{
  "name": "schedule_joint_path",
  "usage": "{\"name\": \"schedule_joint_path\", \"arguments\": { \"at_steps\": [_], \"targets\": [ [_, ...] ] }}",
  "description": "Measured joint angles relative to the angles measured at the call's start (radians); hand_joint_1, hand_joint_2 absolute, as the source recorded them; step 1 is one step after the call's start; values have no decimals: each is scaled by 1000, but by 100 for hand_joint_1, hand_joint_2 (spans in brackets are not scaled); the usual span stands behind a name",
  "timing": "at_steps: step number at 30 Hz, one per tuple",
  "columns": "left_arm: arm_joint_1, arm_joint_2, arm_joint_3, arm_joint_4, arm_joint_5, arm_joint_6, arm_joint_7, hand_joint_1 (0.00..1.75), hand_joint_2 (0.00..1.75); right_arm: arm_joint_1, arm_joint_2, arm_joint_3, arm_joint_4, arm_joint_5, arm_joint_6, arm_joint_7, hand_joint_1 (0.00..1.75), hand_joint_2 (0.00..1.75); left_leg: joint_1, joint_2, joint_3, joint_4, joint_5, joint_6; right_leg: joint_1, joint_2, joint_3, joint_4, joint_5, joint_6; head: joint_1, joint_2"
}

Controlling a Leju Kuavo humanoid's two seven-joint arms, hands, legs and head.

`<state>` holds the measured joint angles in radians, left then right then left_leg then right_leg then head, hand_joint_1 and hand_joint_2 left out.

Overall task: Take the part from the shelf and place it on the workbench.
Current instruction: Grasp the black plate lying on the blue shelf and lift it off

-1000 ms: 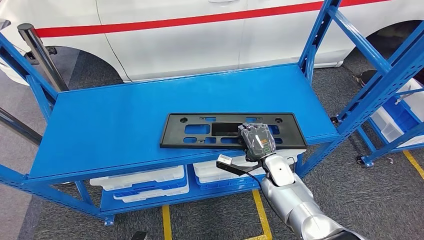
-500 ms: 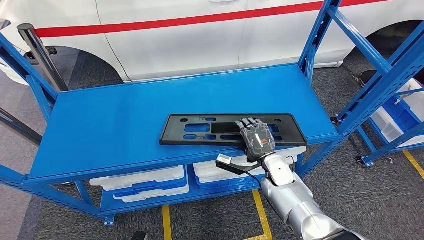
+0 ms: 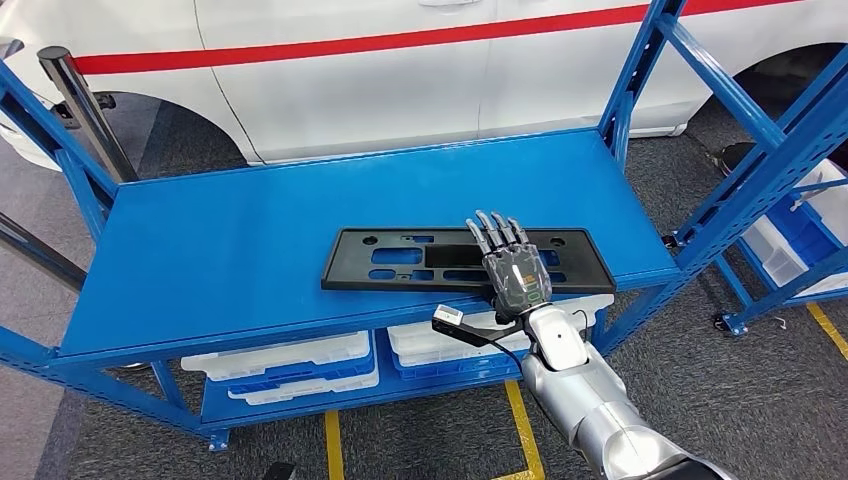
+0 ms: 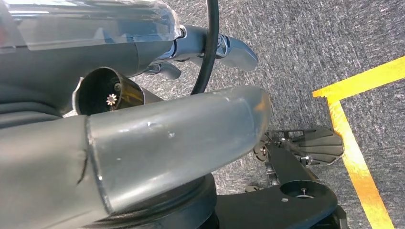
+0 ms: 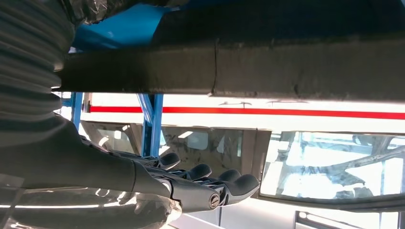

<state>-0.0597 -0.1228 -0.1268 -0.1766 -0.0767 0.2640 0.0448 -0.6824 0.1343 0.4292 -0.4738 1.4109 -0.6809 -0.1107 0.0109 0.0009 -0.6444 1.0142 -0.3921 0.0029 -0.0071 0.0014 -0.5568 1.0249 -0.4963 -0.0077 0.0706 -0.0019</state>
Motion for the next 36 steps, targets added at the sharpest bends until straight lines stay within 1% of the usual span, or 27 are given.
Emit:
{"name": "schedule_joint_path", "arguments": {
  "at_steps": [9, 13, 22, 29, 36],
  "targets": [
    [0, -1, 0, 0, -1, -3, 1, 0, 0, -5, 0, 12, 4, 19, 0, 6, 0, 175, 0, 0, 0, 0, 0, 0, 0, 0, 0, 0, 0, 0, 0, 0],
    [0, -2, 0, 0, -1, -3, 1, 0, 0, -6, 4, 23, 4, 24, 0, -7, 0, 175, 0, 0, 1, 0, 0, 0, 0, 0, 1, 0, 0, 0, 0, 0],
    [0, -3, 0, 0, -2, -6, 0, 0, 0, -6, 25, 41, 4, 16, 0, -26, 0, 175, 0, 0, 1, 0, 0, 0, 0, 0, 1, 0, 0, 0, 0, 0],
    [-1, -5, 0, 0, -5, -6, 0, 0, 0, -5, 65, 57, 2, -10, 0, -42, 0, 175, 0, -1, 0, 0, 0, 0, 0, -1, 0, 0, 0, 0, 0, 0],
    [-1, -6, 0, 0, -5, -6, 3, 0, 0, -5, 81, 68, 2, -26, 0, -46, 0, 175, 0, -1, 0, 0, 0, 0, 0, -1, 0, 0, -1, 1, 0, 0]
  ]
}}
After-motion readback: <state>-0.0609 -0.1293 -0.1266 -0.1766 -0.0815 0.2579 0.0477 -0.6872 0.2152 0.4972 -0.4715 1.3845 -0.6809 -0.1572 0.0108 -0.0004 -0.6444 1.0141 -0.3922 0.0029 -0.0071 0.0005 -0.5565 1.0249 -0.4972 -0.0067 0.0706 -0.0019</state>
